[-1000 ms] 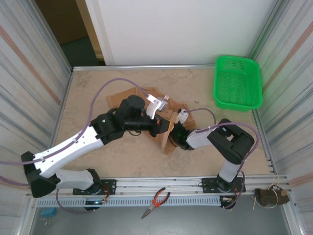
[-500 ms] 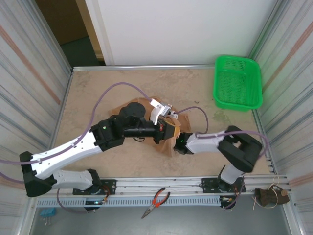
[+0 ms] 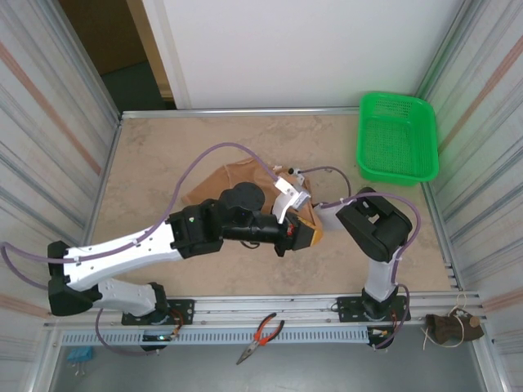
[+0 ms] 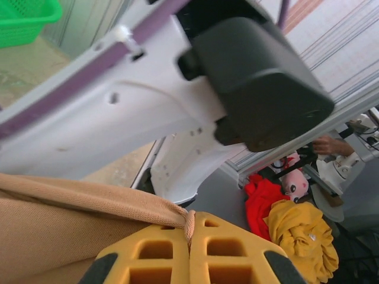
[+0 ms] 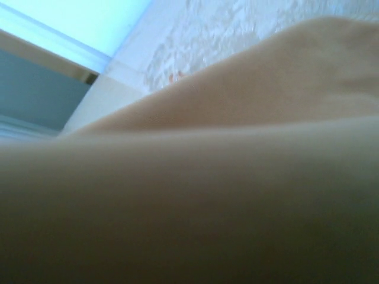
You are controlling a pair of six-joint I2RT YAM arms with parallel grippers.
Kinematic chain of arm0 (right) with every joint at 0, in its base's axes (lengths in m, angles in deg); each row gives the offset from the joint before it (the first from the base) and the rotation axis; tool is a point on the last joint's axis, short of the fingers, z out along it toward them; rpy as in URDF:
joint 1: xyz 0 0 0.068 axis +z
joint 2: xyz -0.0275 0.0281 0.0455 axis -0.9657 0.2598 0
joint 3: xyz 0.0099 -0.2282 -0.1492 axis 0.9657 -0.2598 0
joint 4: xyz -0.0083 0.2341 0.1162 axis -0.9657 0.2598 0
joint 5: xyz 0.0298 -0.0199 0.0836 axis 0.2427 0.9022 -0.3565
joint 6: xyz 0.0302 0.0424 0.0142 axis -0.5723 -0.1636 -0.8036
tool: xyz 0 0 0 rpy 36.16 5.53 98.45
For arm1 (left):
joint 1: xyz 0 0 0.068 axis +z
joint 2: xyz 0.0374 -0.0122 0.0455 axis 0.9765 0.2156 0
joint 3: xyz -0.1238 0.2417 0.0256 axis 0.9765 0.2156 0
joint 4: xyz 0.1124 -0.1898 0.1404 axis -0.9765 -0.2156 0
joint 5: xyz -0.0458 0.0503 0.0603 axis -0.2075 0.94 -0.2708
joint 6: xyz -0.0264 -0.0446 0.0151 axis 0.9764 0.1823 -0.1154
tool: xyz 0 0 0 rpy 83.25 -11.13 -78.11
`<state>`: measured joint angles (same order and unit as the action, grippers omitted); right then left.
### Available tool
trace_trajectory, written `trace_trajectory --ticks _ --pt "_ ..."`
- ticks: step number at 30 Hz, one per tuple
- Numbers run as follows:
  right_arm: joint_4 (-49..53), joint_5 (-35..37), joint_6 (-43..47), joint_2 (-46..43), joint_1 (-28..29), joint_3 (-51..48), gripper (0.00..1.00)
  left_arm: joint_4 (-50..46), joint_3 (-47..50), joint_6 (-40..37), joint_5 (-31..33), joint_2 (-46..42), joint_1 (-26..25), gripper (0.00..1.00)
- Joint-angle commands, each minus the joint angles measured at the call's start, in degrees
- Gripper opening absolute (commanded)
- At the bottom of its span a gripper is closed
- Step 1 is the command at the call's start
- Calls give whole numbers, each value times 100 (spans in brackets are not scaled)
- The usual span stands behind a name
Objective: Fold the inside-out t-shirt
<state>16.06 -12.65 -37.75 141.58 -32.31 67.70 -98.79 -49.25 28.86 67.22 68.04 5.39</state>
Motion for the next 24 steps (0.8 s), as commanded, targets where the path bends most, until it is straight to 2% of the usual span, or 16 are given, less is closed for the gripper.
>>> trace_trajectory --ticks 1,4,6,10,13,16,19,22,24 --pt "273 -541 177 137 -343 245 0 764 -444 76 -635 78 -318 0" --pt "372 -706 227 329 -425 480 0 988 -488 221 -723 324 -318 0" --pt "453 -734 226 489 -440 632 0 1327 -665 385 -1004 558 -349 0" --pt "480 -795 201 774 -475 852 0 1280 -1239 353 -1253 1018 -505 0" --pt "497 -861 169 984 -522 1037 5 1376 -1631 463 -1571 1330 -536 0" --pt "554 -903 110 1132 -588 1178 19 1414 -1951 495 -1723 1534 -594 0" --pt "565 -941 68 1185 -654 1243 25 1346 -2209 447 -1832 1672 -657 0" --pt "637 -897 49 1128 -701 1238 41 1313 -2299 408 -1855 1684 -707 0" --pt "651 -914 45 1090 -753 1226 46 1241 -2317 325 -1826 1653 -742 0"
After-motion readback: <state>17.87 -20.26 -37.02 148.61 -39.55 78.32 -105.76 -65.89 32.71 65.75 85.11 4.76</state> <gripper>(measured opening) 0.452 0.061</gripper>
